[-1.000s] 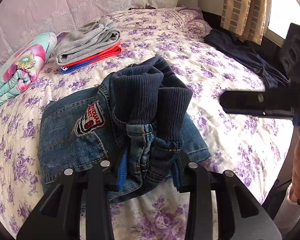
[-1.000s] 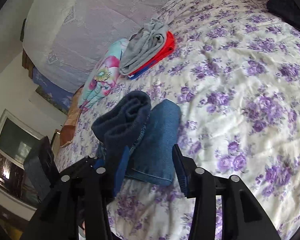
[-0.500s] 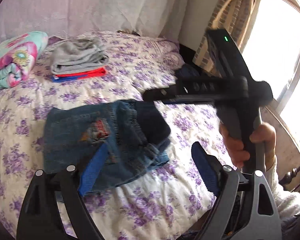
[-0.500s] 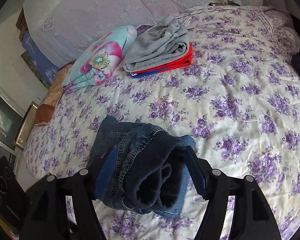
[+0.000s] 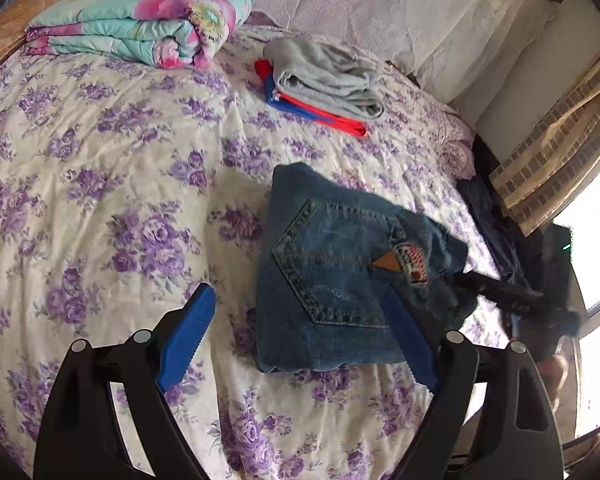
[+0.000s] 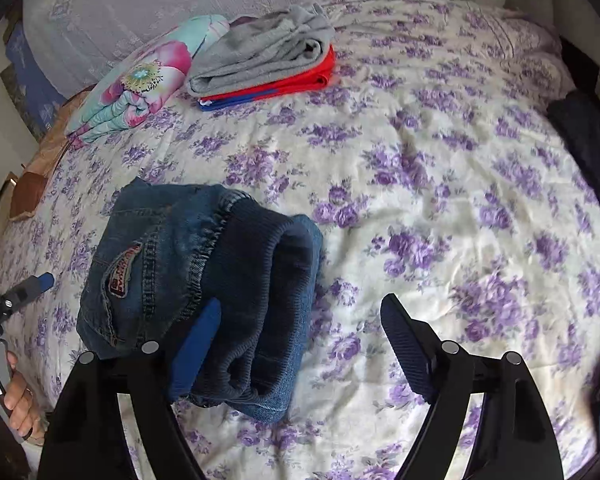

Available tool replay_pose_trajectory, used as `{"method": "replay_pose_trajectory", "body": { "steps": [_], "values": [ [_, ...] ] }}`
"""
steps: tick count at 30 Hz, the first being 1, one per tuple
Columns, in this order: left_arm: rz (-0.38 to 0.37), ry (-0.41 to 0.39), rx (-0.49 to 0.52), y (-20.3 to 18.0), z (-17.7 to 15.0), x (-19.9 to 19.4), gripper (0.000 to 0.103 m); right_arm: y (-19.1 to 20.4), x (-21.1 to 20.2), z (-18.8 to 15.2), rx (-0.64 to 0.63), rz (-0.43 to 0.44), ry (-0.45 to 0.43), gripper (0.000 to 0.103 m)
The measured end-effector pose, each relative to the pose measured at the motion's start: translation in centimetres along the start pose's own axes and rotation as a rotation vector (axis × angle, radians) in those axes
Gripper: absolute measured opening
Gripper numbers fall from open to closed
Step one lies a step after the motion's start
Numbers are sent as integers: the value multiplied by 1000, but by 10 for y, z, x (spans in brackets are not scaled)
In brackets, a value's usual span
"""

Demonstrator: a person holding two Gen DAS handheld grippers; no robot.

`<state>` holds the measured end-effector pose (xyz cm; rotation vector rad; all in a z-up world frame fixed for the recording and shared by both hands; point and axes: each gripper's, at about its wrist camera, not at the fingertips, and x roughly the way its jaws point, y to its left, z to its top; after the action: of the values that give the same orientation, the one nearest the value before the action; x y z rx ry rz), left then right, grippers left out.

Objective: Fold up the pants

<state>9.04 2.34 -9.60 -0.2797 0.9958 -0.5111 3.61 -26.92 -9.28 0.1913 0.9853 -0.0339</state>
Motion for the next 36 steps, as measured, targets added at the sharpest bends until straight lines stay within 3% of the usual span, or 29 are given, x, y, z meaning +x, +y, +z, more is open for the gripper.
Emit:
{"method": "replay_pose_trajectory", "body": {
  "steps": [1, 3, 8, 9, 13, 15, 22, 27, 29, 31, 33, 36],
  "values": [
    [3, 38, -6, 1, -4, 14, 81, 12, -11, 8, -38, 24, -25, 83],
    [-55, 131, -47, 6, -15, 41, 61, 38, -25, 25, -124, 107, -34, 83],
    [-32, 107, -5, 2, -24, 41, 56, 121, 5, 77, -311, 208, 63, 82],
    [-30, 106, -7, 2, -25, 41, 56, 137, 20, 88, -322, 221, 103, 78],
    [-19, 102, 2, -1, -25, 39, 56, 179, 84, 118, -377, 125, 221, 30],
    [-20, 104, 5, -2, -26, 38, 56, 183, 111, 122, -366, 109, 305, 22],
    [4, 98, 9, -3, -22, 43, 56, 194, 154, 115, -381, 12, 320, 23],
    [-44, 133, -17, 5, -16, 36, 58, 188, 110, 113, -361, 42, 251, 24],
    [-38, 120, -24, 10, -12, 29, 58, 171, 67, 103, -328, 92, 171, 32],
    [-41, 109, -38, 16, -7, 25, 63, 148, 23, 86, -289, 120, 65, 63],
    [-54, 111, -59, 23, 1, 26, 73, 120, -15, 59, -241, 139, -29, 71],
    [-17, 135, -80, 32, 13, 42, 75, 80, -47, 15, -150, 146, -88, 73]
  ]
}}
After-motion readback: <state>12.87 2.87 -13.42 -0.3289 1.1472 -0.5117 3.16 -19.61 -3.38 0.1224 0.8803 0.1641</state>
